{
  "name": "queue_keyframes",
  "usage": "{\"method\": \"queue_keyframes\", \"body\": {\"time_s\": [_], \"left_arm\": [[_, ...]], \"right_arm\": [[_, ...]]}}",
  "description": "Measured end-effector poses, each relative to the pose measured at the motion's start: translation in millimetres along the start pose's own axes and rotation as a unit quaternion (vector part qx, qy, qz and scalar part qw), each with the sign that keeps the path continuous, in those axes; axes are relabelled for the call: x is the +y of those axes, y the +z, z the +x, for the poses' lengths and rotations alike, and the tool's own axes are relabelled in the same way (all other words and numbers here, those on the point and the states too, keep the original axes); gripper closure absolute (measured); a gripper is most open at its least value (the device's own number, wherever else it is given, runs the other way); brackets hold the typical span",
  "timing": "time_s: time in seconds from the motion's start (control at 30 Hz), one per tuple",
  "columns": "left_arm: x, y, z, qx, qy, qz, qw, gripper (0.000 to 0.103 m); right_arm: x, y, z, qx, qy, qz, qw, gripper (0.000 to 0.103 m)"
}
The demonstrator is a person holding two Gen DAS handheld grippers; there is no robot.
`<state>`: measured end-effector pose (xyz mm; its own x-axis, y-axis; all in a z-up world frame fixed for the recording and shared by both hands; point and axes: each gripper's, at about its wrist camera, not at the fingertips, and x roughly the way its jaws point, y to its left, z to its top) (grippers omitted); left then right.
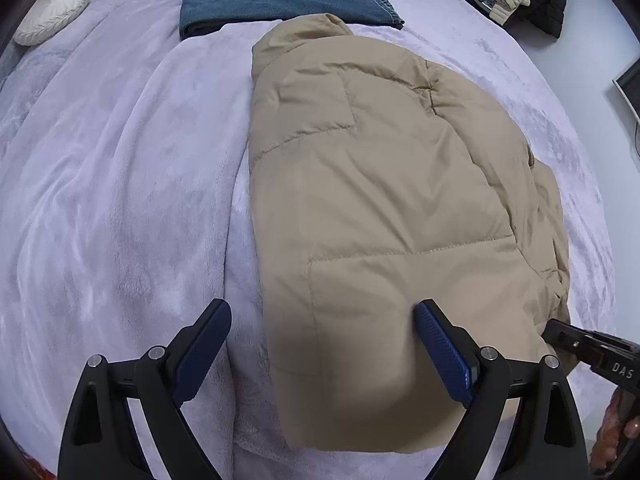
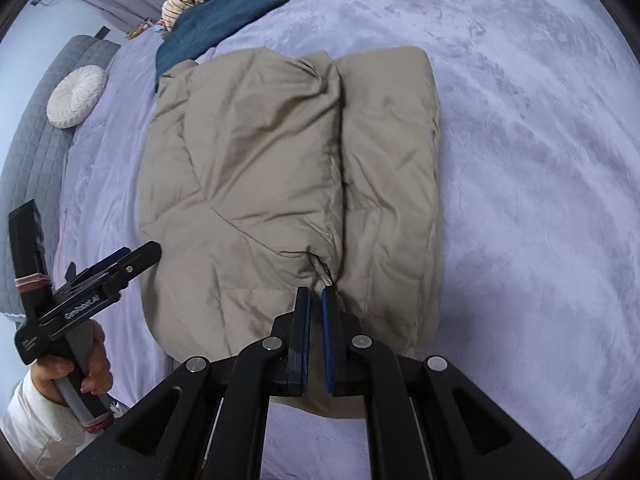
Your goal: Fold large clothes
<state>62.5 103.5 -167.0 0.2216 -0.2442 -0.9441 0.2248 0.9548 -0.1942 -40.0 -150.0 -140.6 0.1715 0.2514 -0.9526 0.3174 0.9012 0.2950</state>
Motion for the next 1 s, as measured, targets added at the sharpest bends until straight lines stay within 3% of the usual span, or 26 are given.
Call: {"method": "queue_keyframes", "body": {"time_s": [0.6, 0.67, 1.0], "left_arm": [[-1.1, -18.9, -32.5, 0.011, -0.003, 0.014, 0.9998, 0.009], [-2.8, -21.2, -35.6, 0.006, -0.002, 0.02, 0.9998, 0.0], [-12.8, -37.9, -59.1, -0.016, 0.034, 0.024, 0.999, 0.0]], "right_arm": [[15.5, -28.3, -35.4, -0.015, -0.034, 0.025, 0.999, 0.097], [15.1, -31.2, -37.7, -0.018, -0.034, 0.029, 0.999, 0.097], [13.5, -37.3, -43.6, -0.024, -0.029, 0.027, 0.999, 0.097]]}}
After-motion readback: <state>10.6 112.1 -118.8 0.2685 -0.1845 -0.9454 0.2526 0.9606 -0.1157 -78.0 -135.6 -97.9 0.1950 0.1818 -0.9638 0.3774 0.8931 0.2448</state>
